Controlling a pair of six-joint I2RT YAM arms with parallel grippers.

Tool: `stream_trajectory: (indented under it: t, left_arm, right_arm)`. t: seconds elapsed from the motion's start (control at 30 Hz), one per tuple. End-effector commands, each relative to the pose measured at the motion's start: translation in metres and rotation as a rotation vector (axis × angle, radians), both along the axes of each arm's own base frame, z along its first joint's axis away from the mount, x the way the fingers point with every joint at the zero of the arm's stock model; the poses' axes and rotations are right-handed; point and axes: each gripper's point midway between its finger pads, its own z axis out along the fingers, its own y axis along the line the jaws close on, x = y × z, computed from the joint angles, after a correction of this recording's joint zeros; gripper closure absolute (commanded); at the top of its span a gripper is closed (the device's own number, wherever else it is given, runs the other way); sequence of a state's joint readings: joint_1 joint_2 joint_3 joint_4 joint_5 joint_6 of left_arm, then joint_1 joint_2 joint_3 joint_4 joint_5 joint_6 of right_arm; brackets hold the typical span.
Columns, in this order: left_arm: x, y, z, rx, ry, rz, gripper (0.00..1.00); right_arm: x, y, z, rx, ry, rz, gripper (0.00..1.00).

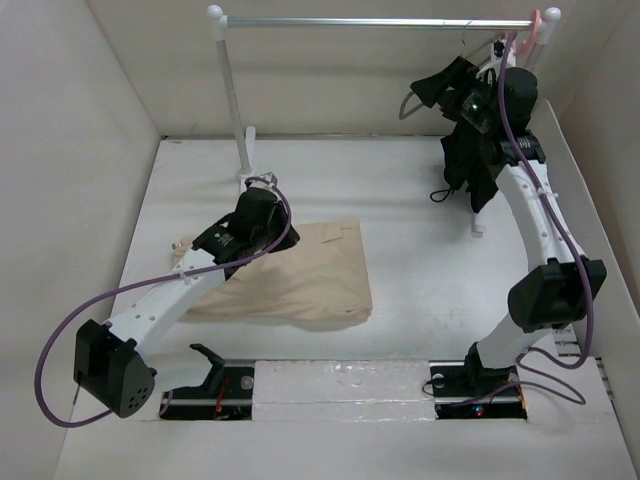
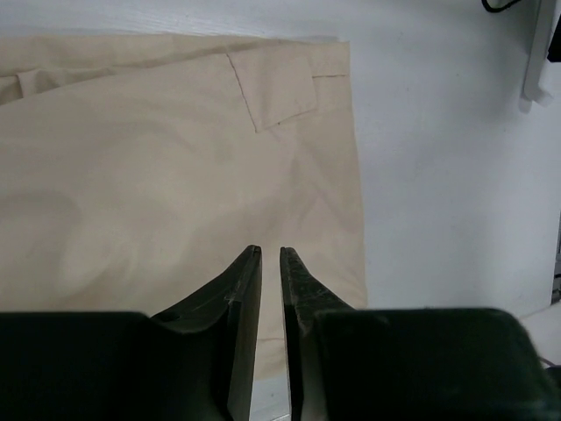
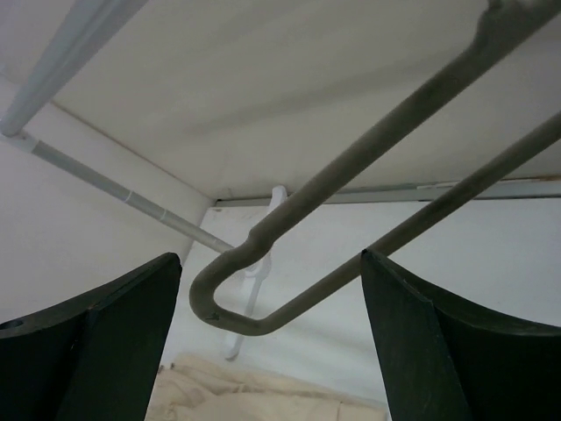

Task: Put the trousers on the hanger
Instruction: Pick up the hanger from the clothesline.

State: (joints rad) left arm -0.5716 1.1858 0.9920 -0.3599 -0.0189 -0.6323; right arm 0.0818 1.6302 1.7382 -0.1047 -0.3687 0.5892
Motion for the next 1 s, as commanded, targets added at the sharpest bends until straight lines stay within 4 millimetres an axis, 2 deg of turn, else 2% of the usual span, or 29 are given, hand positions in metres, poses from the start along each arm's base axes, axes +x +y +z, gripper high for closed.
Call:
stream_trajectory:
  t: [0.0, 0.13, 0.33, 0.4, 0.53, 0.73, 0.9, 0.93, 0.97]
  left_arm:
    - [-0.003, -0.011, 0.011, -0.052, -0.04, -0.057, 0.88]
    - [-0.004, -0.011, 0.007, -0.047, -0.034, -0.068, 0.87]
    - [-0.003, -0.012, 0.002, -0.036, -0.021, -0.07, 0.87]
    - [-0.002, -0.012, 0.001, -0.032, -0.018, -0.067, 0.87]
    - [-0.001, -0.011, 0.007, -0.036, -0.03, -0.061, 0.87]
    - [-0.003, -0.013, 0.001, -0.038, -0.011, -0.068, 0.86]
    - [-0.004, -0.012, 0.0, -0.038, -0.008, -0.067, 0.86]
    - [-0.004, -0.012, -0.001, -0.037, -0.007, -0.067, 0.86]
    - [-0.004, -0.013, 0.001, -0.04, -0.008, -0.067, 0.86]
  right_arm:
    - [-0.01, -0.008, 0.066, 0.156, -0.146, -0.024, 0.12]
    - [0.001, -0.003, 0.052, 0.222, -0.124, 0.002, 0.12]
    - [0.014, 0.019, 0.039, 0.283, -0.111, 0.071, 0.15]
    - [0.014, 0.031, 0.034, 0.3, -0.088, 0.092, 0.16]
    - [0.011, 0.041, 0.021, 0.314, -0.057, 0.098, 0.17]
    - [0.015, 0.048, 0.023, 0.35, -0.098, 0.125, 0.22]
    - [0.009, 0.057, 0.025, 0.337, -0.105, 0.147, 0.27]
    - [0.008, 0.057, 0.025, 0.334, -0.105, 0.146, 0.34]
    - [0.007, 0.057, 0.024, 0.332, -0.103, 0.145, 0.37]
